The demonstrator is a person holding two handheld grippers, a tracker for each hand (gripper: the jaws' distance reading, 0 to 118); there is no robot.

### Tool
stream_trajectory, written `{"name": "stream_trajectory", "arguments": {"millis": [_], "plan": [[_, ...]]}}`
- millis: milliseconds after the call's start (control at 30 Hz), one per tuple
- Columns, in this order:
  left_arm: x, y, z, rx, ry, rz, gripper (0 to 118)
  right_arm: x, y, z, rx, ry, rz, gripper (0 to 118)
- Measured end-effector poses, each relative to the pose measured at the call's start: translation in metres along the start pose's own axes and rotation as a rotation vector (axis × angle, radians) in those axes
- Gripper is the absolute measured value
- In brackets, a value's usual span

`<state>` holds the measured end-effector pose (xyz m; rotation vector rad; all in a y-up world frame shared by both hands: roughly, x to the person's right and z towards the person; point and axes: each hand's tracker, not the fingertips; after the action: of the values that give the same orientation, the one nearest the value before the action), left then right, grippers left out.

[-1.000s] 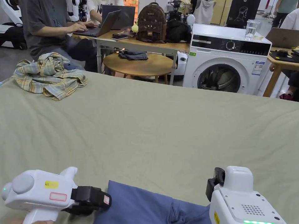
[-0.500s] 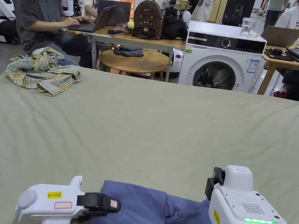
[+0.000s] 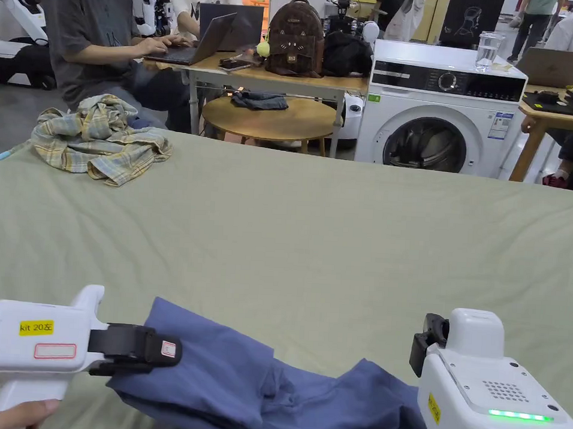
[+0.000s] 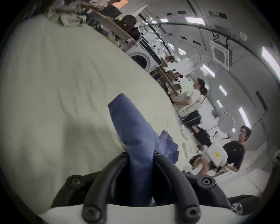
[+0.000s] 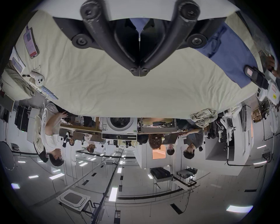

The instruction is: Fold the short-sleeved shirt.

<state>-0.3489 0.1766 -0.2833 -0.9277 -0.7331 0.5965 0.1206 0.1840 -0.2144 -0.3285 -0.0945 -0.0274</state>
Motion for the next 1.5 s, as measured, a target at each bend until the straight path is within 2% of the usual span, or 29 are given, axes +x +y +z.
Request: {"name": "stream_trajectory", "arguments": {"millis": [133,367,700,967,1133,1167,1233,1300,1400,1500], "plan": [[0.016,0.012,0.023,-0.012,0.169,-0.039,12,-0.003,0.003,-0.001,0.004,0.014,0.008,0],[0.093,0.010,-0.010,-0.101,0.281,-0.136,12,0.000,0.001,0.000,-0.001,0.018,-0.001,0],[0.170,0.010,-0.110,-0.272,0.287,-0.260,12,0.012,-0.007,0.004,-0.022,-0.003,-0.002,0],[0.190,-0.016,-0.220,-0.397,0.325,-0.226,12,0.023,-0.009,0.007,-0.028,-0.026,-0.014,0],[0.189,-0.032,-0.254,-0.406,0.354,-0.214,12,0.028,-0.010,0.007,-0.035,-0.038,-0.020,0],[0.187,-0.034,-0.258,-0.406,0.361,-0.219,15,0.029,-0.011,0.007,-0.036,-0.038,-0.023,0],[0.180,-0.034,-0.261,-0.403,0.359,-0.213,33,0.029,-0.012,0.007,-0.038,-0.041,-0.024,0],[0.177,-0.034,-0.253,-0.397,0.269,-0.170,47,0.029,-0.012,0.007,-0.042,-0.040,-0.021,0],[0.183,-0.033,-0.230,-0.386,0.242,-0.185,47,0.029,-0.013,0.007,-0.044,-0.039,-0.015,0],[0.189,-0.026,-0.200,-0.333,0.155,-0.179,47,0.029,-0.013,0.007,-0.043,-0.038,-0.013,0]]}}
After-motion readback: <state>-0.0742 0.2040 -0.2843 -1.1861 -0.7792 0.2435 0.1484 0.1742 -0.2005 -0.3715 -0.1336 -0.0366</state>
